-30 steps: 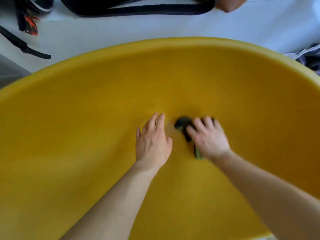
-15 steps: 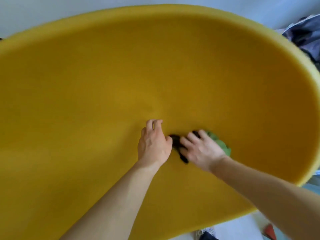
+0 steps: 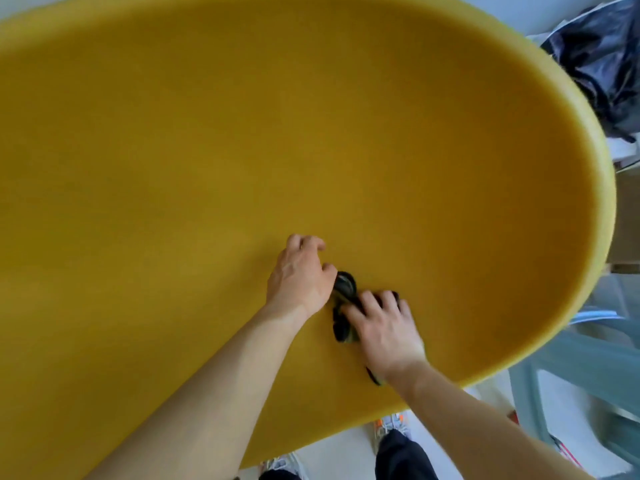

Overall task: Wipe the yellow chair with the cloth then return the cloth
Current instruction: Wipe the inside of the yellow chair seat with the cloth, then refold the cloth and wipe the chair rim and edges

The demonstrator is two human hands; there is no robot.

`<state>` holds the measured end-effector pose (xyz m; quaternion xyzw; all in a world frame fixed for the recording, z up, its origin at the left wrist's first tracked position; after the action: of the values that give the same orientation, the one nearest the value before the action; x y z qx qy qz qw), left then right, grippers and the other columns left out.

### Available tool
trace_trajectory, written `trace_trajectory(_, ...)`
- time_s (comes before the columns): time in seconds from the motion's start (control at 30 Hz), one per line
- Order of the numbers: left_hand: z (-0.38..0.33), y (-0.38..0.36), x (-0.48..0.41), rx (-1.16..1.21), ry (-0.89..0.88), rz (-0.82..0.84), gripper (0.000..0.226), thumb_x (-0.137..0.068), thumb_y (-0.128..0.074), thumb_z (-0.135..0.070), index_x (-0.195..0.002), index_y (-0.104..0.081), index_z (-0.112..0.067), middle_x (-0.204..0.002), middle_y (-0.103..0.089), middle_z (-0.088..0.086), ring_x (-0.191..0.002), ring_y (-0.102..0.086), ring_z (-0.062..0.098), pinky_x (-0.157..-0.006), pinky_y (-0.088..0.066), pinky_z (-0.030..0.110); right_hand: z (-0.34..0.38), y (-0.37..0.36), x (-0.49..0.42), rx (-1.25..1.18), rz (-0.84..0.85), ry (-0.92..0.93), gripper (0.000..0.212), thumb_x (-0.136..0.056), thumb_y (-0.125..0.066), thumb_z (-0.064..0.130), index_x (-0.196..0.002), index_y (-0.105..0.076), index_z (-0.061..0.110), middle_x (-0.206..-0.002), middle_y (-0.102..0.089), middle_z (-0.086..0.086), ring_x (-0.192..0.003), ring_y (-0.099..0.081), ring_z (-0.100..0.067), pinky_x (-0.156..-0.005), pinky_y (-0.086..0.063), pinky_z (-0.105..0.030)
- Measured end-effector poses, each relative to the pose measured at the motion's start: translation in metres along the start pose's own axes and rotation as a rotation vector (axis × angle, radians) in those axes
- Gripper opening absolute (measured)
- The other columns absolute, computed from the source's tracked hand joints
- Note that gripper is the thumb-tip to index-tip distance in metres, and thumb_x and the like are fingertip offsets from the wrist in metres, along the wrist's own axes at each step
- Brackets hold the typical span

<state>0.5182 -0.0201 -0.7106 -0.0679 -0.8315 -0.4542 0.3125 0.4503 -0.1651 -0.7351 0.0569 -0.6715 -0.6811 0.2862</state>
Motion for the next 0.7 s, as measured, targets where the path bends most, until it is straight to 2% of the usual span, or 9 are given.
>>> trace_trajectory(0.1,0.029,-0.045,0.031,-0.003,0.06,0.316,0.035,-0.101,-0.048,-0.033,-0.136,-0.049,-0.029,-0.145,-0.038,-0.004,-0.117,-0.055,0.023,-0.09,-0.046,0.033,0.027,-0.031,0.024,-0.292,0.395,-0.041,0.053,-0.078,-0.064,0.013,-0.126,-0.061,0.036,-0.117,-0.057,0.0,-0.106,-0.053,-0.032,-0.09,-0.05,-0.044)
trace_trajectory(0.17,0.046,-0.054,0.054,0.083,0.113,0.417,0.042,-0.1,-0.049,-0.038,-0.141,-0.047,-0.028,-0.151,-0.039,-0.003,-0.126,-0.05,0.023,-0.098,-0.044,0.032,0.033,-0.028,0.027,-0.751,0.583,-0.2,0.046,-0.079,-0.062,0.014,-0.121,-0.065,0.033,-0.111,-0.069,0.001,-0.101,-0.062,-0.027,-0.088,-0.053,-0.042)
trace_trajectory(0.27,0.066,-0.036,0.085,0.393,0.264,0.397,0.059,-0.091,-0.053,-0.061,-0.141,-0.048,-0.03,-0.146,-0.049,-0.004,-0.126,-0.051,0.021,-0.102,-0.043,0.036,0.034,0.005,0.034,-1.384,0.525,-0.495,0.033,-0.072,-0.064,0.009,-0.104,-0.072,0.015,-0.09,-0.077,-0.007,-0.083,-0.07,-0.027,-0.079,-0.056,-0.042)
trace_trajectory(0.37,0.068,-0.016,0.12,0.753,0.417,0.447,0.058,-0.082,-0.054,-0.074,-0.124,-0.06,-0.036,-0.128,-0.062,-0.008,-0.11,-0.061,0.02,-0.098,-0.047,0.044,0.033,0.039,0.04,-1.728,0.412,-0.661,0.021,-0.085,-0.058,0.0,-0.1,-0.072,0.004,-0.091,-0.076,-0.015,-0.084,-0.07,-0.031,-0.08,-0.056,-0.04)
trace_trajectory(0.43,0.056,-0.006,0.14,0.979,0.463,0.532,0.056,-0.082,-0.058,-0.072,-0.119,-0.066,-0.03,-0.113,-0.069,-0.003,-0.095,-0.066,0.021,-0.089,-0.05,0.041,0.036,0.056,0.042,-1.87,0.402,-0.728,0.033,-0.082,-0.061,0.01,-0.114,-0.069,0.004,-0.11,-0.074,-0.02,-0.101,-0.071,-0.038,-0.094,-0.055,-0.049)
trace_trajectory(0.47,0.048,0.002,0.147,1.047,0.453,0.547,0.057,-0.082,-0.062,-0.069,-0.118,-0.067,-0.026,-0.11,-0.071,-0.001,-0.093,-0.066,0.022,-0.088,-0.05,0.039,0.038,0.064,0.042,-1.914,0.402,-0.76,0.05,-0.075,-0.066,0.018,-0.123,-0.066,0.005,-0.119,-0.071,-0.022,-0.11,-0.068,-0.041,-0.101,-0.051,-0.055)
trace_trajectory(0.53,0.034,0.018,0.154,1.101,0.412,0.533,0.062,-0.074,-0.072,-0.066,-0.12,-0.069,-0.024,-0.114,-0.074,0.001,-0.102,-0.07,0.022,-0.099,-0.051,0.04,0.041,0.086,0.042,-1.951,0.347,-0.831,0.07,-0.064,-0.07,0.025,-0.132,-0.061,0.01,-0.127,-0.068,-0.02,-0.117,-0.066,-0.039,-0.104,-0.049,-0.057)
trace_trajectory(0.63,0.021,0.049,0.162,1.131,0.381,0.457,0.061,-0.071,-0.079,-0.056,-0.121,-0.069,-0.022,-0.114,-0.076,0.005,-0.11,-0.07,0.026,-0.104,-0.049,0.051,0.047,0.129,0.034,-1.932,0.279,-0.822,0.046,-0.084,-0.064,0.02,-0.129,-0.063,0.011,-0.122,-0.072,-0.013,-0.112,-0.068,-0.031,-0.089,-0.057,-0.044)
trace_trajectory(0.7,0.022,0.07,0.168,1.155,0.388,0.415,0.056,-0.075,-0.079,-0.053,-0.12,-0.07,-0.021,-0.112,-0.076,0.006,-0.108,-0.071,0.027,-0.103,-0.05,0.051,0.053,0.153,0.028,-1.83,0.3,-0.757,0.032,-0.096,-0.059,0.024,-0.127,-0.062,0.016,-0.122,-0.071,-0.007,-0.112,-0.066,-0.026,-0.089,-0.057,-0.047)
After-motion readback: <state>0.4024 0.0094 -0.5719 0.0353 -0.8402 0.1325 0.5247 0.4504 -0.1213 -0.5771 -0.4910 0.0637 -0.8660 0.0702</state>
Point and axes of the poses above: each hand's wrist, its own x-axis away from the middle knuckle, its own y-axis out of the back of the hand, z = x × y, the point moved 9 cm from there along -x, towards the middle knuckle
